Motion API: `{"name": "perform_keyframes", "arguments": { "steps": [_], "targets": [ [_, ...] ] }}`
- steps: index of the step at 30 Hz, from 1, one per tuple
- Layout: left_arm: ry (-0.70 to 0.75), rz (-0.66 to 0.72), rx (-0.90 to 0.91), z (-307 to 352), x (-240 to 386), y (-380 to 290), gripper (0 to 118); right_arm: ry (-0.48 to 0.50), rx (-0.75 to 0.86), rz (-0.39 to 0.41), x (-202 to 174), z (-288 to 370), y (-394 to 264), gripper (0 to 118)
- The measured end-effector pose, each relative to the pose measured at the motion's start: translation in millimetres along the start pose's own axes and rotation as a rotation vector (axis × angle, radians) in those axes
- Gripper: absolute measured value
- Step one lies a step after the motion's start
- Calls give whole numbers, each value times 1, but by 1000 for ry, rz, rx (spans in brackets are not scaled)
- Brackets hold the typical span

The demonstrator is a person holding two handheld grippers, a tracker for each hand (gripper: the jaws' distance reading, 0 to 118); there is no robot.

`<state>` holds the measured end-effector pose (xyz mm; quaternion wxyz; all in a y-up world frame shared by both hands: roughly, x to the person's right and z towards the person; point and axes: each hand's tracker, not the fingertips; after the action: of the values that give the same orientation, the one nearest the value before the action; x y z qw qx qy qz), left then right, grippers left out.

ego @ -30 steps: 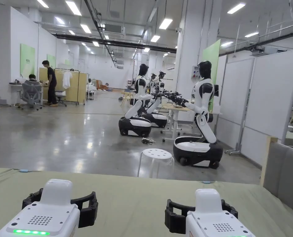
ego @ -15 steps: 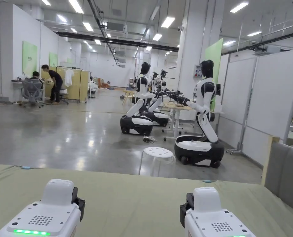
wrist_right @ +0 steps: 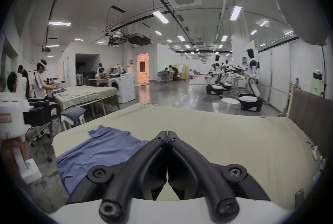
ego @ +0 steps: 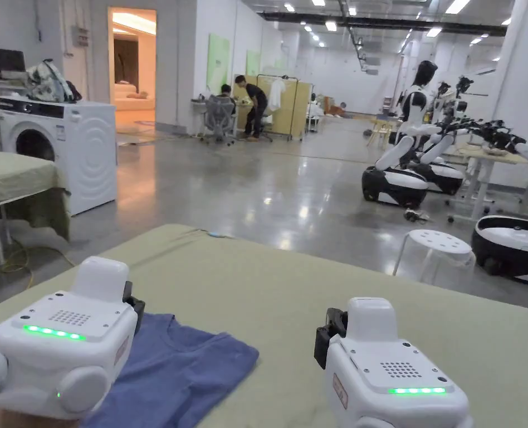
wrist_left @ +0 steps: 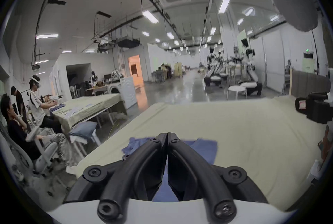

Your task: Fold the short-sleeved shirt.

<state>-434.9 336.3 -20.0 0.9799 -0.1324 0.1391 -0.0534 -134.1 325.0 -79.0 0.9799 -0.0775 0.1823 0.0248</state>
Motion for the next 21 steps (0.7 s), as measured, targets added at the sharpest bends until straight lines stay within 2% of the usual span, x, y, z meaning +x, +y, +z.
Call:
{"name": "perform_keyframes", "arguments": {
  "steps": [2,4,7,8,9,10,11,14,18,19,21],
  "targets": [
    [-24,-27,-149,-22,-11,-5,4,22,-11,7,-11,0,-8,0],
    [-89,25,-407,-53,-16,-14,4,40,-40,20,-14,-2,-20,0],
    [-220,205,-717,-112,-28,-57,4,47,-92,29,-14,-6,-36,0],
    [-216,265,-768,-127,-31,-73,9,42,-104,30,-10,-10,-43,0],
    [-215,291,-789,-138,-32,-84,41,34,-117,35,-7,-12,-49,0],
    [-197,261,-769,-144,-29,-87,76,26,-133,42,-5,-15,-53,0],
    [-139,202,-753,-151,-23,-90,100,21,-149,48,-1,-18,-58,0],
    [-213,218,-671,-169,-5,-97,102,-10,-189,62,8,-36,-69,0],
    [-192,169,-764,-200,18,-117,102,-37,-232,49,16,-60,-82,0],
    [-180,153,-791,-236,8,-129,102,-41,-240,51,16,-64,-85,0],
    [-138,136,-834,-258,17,-150,103,-50,-263,63,17,-73,-93,0]
  ]
}}
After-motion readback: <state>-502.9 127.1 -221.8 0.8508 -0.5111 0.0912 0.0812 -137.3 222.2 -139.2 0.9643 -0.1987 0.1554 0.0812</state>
